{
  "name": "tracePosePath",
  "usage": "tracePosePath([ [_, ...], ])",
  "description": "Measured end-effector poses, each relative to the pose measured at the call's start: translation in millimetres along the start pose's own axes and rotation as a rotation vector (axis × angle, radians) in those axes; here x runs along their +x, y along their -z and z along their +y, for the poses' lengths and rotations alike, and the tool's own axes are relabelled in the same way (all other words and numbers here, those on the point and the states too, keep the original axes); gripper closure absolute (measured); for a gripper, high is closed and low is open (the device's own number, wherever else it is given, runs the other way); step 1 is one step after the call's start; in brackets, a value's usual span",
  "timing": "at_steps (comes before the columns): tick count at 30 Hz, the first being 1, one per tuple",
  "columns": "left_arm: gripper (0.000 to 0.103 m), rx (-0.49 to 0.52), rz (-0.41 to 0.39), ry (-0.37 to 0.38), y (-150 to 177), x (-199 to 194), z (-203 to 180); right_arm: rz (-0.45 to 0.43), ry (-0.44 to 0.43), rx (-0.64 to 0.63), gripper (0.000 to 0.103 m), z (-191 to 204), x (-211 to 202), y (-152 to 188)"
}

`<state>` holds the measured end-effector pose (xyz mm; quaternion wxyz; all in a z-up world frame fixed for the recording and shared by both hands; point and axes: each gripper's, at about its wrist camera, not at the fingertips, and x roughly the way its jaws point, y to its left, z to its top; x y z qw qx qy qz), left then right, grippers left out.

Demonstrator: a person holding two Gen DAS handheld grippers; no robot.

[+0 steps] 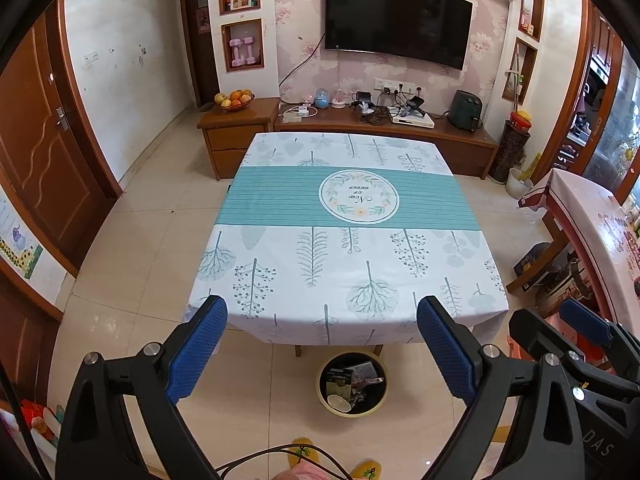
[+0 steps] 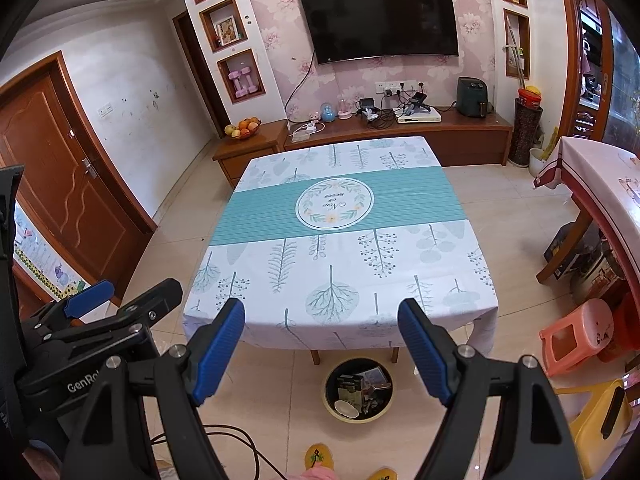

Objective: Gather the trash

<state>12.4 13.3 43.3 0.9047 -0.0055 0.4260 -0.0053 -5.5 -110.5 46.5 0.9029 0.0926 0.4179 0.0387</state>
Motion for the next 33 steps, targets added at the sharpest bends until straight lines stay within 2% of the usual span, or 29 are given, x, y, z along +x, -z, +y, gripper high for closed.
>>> tracePosePath([
  [33,0.008,-0.004,-0.008,-0.013,3.9,-5.3,10.5,0.0,-0.003,0.001,0.023,-0.4,0.2,0.8],
])
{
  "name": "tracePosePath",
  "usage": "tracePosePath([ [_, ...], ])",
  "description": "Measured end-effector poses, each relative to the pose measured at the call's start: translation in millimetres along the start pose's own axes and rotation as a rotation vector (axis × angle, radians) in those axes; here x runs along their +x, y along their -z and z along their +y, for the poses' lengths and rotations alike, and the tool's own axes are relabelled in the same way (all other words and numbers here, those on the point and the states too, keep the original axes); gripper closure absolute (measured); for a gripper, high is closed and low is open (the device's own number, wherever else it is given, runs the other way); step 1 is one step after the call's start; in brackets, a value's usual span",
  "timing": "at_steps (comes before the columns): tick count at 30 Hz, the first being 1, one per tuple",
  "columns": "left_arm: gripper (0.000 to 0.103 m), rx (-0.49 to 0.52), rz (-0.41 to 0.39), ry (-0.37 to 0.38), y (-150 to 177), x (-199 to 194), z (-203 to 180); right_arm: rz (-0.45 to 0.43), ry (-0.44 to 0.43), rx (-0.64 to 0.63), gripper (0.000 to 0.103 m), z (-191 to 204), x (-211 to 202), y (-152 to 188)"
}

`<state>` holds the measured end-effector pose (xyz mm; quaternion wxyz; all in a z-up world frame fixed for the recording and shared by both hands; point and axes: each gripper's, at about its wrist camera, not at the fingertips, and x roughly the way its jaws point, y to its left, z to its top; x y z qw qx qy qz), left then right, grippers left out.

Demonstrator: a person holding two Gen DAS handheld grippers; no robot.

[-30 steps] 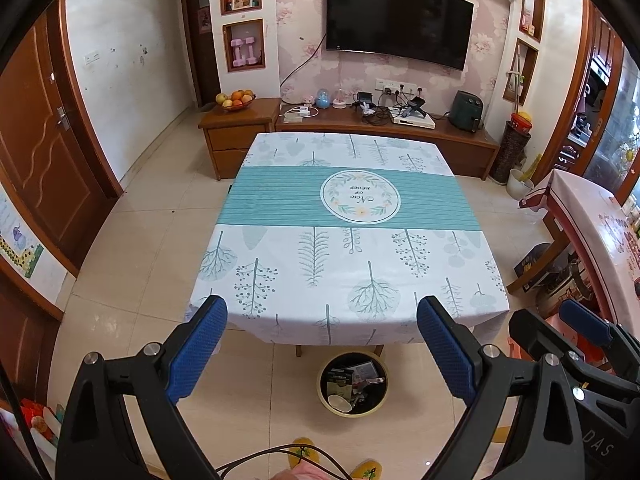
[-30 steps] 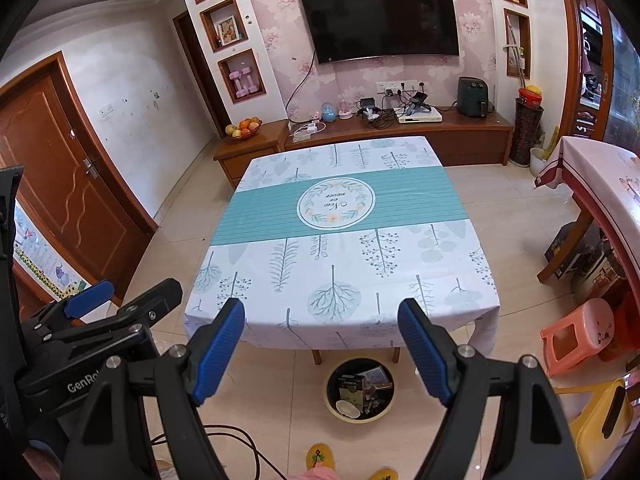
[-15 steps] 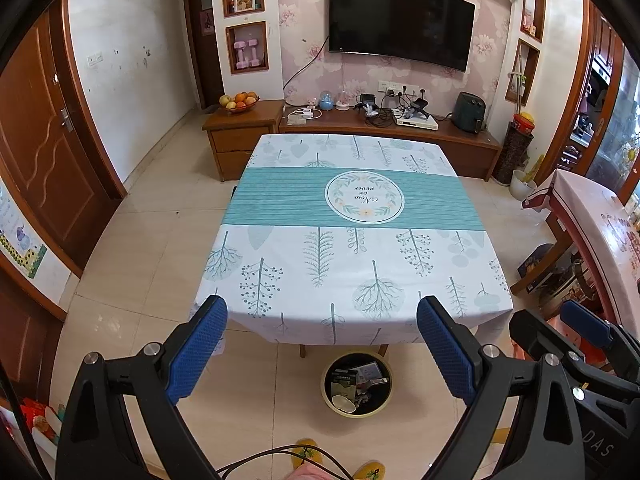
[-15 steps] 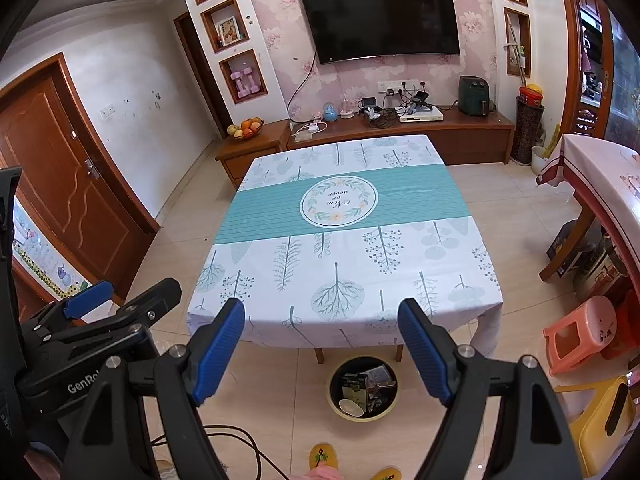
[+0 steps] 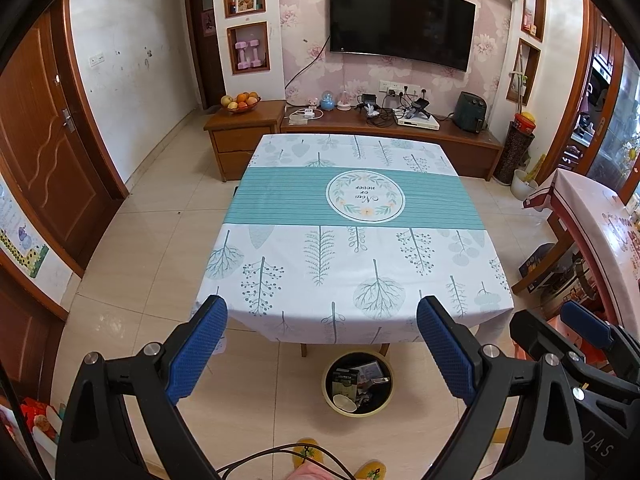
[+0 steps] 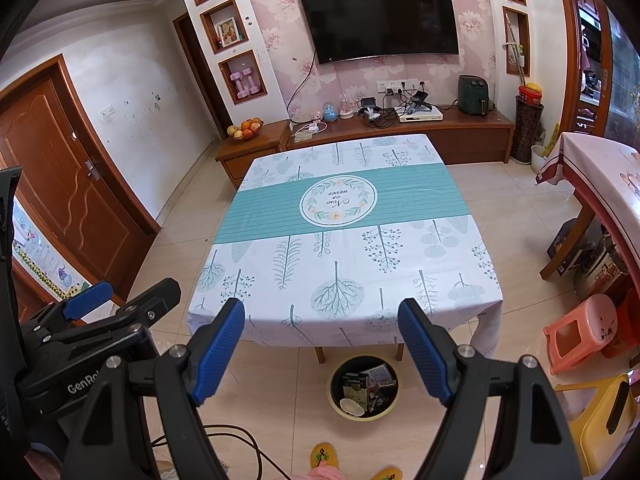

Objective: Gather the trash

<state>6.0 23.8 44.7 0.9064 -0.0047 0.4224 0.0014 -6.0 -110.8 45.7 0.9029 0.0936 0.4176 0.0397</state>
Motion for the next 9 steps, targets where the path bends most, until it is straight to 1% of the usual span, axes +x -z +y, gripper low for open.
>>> tracePosePath([
  [9,0.008,0.002,0.003,0.002,-0.2,0.1,0.6,0.0,-0.002,0.001,0.023,2.7,-0.8,1.9],
])
